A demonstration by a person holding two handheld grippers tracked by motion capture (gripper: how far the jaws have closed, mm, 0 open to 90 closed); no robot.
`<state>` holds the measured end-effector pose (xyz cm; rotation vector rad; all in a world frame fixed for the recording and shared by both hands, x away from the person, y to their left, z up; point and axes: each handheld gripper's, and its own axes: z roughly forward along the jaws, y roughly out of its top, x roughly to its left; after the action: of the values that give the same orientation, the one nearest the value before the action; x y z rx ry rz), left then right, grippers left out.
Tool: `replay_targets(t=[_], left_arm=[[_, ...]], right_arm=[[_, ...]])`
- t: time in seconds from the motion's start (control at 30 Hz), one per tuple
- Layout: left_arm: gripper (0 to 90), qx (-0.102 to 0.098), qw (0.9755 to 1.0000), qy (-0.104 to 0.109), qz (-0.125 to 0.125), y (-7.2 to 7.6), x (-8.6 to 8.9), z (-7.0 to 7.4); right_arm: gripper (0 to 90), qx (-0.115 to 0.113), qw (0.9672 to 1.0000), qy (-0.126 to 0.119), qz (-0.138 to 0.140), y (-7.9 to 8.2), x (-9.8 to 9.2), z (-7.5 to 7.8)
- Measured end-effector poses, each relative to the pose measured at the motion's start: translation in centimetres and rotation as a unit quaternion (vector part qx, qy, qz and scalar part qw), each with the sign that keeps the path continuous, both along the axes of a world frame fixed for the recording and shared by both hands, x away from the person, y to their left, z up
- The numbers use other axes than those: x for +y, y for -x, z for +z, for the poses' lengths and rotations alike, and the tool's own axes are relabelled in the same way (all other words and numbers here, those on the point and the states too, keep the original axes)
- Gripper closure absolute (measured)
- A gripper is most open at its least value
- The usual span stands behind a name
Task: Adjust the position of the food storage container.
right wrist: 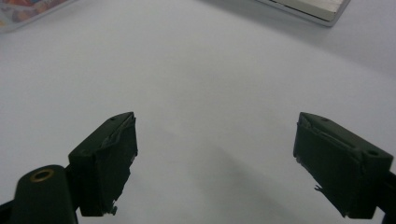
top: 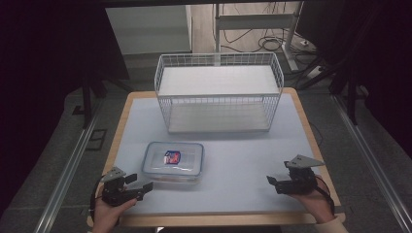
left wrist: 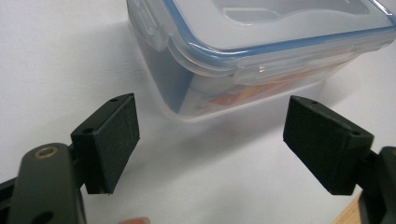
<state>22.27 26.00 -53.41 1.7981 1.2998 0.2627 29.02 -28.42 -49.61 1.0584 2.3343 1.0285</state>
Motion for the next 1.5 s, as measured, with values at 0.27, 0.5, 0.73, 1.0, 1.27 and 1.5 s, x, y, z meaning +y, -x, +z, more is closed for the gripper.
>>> replay_targets(t=[0.27, 0.5, 0.73, 1.0, 1.27, 1.5], left_arm=[[18.7, -0.001, 1.0000, 0.005, 0.002, 0.5, 0.3, 0.3], [24.4, -0.004, 0.9998, 0.018, 0.011, 1.0, 1.5, 1.2], [51.4, -0.013, 0.9989, 0.010, 0.044, 1.5, 3.6, 2.1], [84.6, 0.003, 0.9991, -0.006, 0.041, -0.2, 3.7, 1.8], [89.5, 0.029, 0.9994, -0.001, 0.019, -2.3, 3.1, 0.6], [89.5, 0.039, 0.9992, 0.001, -0.006, -3.0, 2.1, 0.3]], right_arm=[[13.5, -0.002, 1.0000, 0.003, -0.007, -0.2, -0.2, 0.1], [13.9, 0.000, 0.9998, 0.010, -0.015, -0.2, -0.4, 0.1], [14.5, 0.002, 0.9998, 0.011, -0.018, -0.2, -0.4, 0.2], [15.2, 0.007, 0.9996, 0.015, -0.022, -0.2, -0.3, 0.0], [15.6, 0.010, 0.9995, 0.018, -0.024, -0.1, -0.5, -0.1], [15.7, 0.011, 0.9993, 0.019, -0.030, 0.1, -0.7, -0.1]])
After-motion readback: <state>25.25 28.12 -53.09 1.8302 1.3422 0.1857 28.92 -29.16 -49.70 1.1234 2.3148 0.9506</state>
